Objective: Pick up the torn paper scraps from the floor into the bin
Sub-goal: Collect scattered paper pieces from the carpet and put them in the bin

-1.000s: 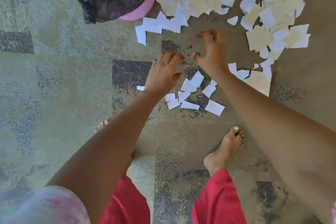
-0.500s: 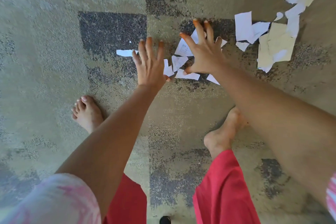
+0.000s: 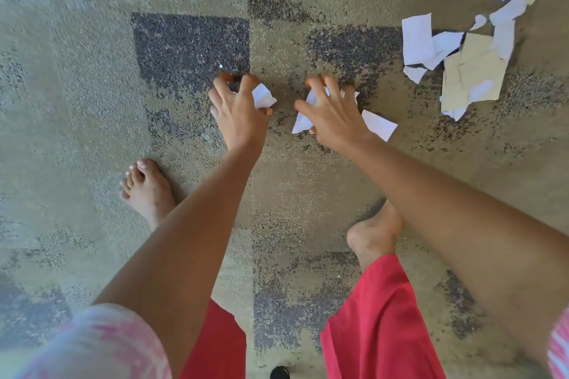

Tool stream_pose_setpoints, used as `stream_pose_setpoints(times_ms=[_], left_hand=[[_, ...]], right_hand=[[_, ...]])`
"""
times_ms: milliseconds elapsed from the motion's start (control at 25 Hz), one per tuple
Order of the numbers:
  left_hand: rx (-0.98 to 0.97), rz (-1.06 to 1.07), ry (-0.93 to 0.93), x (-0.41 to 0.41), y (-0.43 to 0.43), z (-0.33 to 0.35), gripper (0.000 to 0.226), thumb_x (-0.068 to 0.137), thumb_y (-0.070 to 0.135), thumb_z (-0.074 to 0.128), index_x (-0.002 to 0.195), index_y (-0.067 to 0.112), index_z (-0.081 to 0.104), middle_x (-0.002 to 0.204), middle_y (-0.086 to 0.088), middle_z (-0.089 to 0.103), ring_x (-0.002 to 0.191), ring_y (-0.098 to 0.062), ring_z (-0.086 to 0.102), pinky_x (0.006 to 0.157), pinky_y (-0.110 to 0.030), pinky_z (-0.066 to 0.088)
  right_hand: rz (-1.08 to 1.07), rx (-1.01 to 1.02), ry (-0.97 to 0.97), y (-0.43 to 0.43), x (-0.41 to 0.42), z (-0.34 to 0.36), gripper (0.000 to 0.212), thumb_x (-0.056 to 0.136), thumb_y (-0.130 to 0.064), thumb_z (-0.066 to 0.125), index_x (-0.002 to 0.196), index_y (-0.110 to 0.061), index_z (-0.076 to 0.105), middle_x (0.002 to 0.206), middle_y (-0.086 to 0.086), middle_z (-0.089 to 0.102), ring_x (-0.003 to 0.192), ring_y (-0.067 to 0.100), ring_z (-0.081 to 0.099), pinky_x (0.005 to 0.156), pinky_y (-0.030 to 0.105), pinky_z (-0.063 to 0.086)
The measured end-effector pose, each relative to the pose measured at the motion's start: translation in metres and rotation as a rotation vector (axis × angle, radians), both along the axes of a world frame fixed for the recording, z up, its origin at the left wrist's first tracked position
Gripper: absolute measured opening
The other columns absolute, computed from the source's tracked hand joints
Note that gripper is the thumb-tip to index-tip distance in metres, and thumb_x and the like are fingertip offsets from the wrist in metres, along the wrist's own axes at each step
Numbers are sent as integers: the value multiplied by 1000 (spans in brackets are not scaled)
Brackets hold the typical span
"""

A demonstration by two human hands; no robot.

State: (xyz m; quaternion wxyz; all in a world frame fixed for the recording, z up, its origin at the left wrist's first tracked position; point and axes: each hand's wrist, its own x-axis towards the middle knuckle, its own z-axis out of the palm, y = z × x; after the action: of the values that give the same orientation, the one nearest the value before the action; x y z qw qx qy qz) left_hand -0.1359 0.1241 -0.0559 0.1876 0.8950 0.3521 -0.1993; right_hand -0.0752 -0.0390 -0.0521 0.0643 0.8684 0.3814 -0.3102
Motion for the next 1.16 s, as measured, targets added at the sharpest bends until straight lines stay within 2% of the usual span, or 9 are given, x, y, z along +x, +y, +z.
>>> stream_pose_setpoints(times_ms=[160,280,400,560,680,840,920,1040,1160], left_hand=[[-84,21,-26,2,-4,-1,34,76,15,77,107,18,62,125,-12,47,115,-33,42,89,-42,47],[-144,43,-4,3,-4,-1,27,83,13,72,108,15,64,116,-11,56,110,-30,46,80,-33,42],[-168,105,-3,6,-6,0,25,85,9,70,109,16,66,115,-10,57,99,-26,54,81,-32,44],[-214,218,-46,7,-11,2,31,82,4,68,109,16,60,106,-6,68,95,-22,63,82,-36,51],[-258,267,-15,11,-11,5,26,84,4,68,107,16,67,102,-5,72,90,-19,65,77,-33,56],[-403,91,-15,17,-28,13,18,87,9,69,103,16,73,95,4,71,72,-3,62,61,-15,54],[-452,-71,-5,21,-43,18,14,87,9,70,98,16,74,101,4,70,73,0,60,61,-7,48],[-497,-390,26,29,-72,23,12,84,6,71,93,14,74,124,-2,57,94,-16,62,89,-22,51],[-475,-663,61,37,-102,26,14,85,-1,66,94,9,71,142,-6,41,92,-30,67,85,-39,55]], right_hand=[[-14,39,38,0,-6,5,38,72,6,68,105,-10,63,125,18,45,117,40,42,83,54,42],[-47,84,85,-2,-4,10,28,79,9,61,105,-2,63,125,20,43,118,39,39,87,52,44],[-167,147,106,-11,4,12,21,82,13,58,98,1,62,126,19,41,118,36,40,75,41,54],[-558,241,158,-25,24,5,24,78,16,53,89,-3,64,109,14,54,95,25,52,67,30,41],[-899,291,225,-45,45,-1,30,75,13,50,84,-8,70,100,14,63,79,24,56,56,21,35],[-846,242,208,-83,51,0,26,73,15,55,79,-4,71,110,18,57,97,31,57,68,23,36],[-765,204,247,-99,42,5,24,74,16,55,78,-2,71,116,18,54,106,32,55,75,22,35],[-649,145,273,-118,22,14,20,76,15,58,77,-3,66,127,14,46,110,32,55,76,28,41],[-543,107,245,-126,7,17,17,75,9,66,83,-3,58,133,15,39,94,38,61,71,43,51]])
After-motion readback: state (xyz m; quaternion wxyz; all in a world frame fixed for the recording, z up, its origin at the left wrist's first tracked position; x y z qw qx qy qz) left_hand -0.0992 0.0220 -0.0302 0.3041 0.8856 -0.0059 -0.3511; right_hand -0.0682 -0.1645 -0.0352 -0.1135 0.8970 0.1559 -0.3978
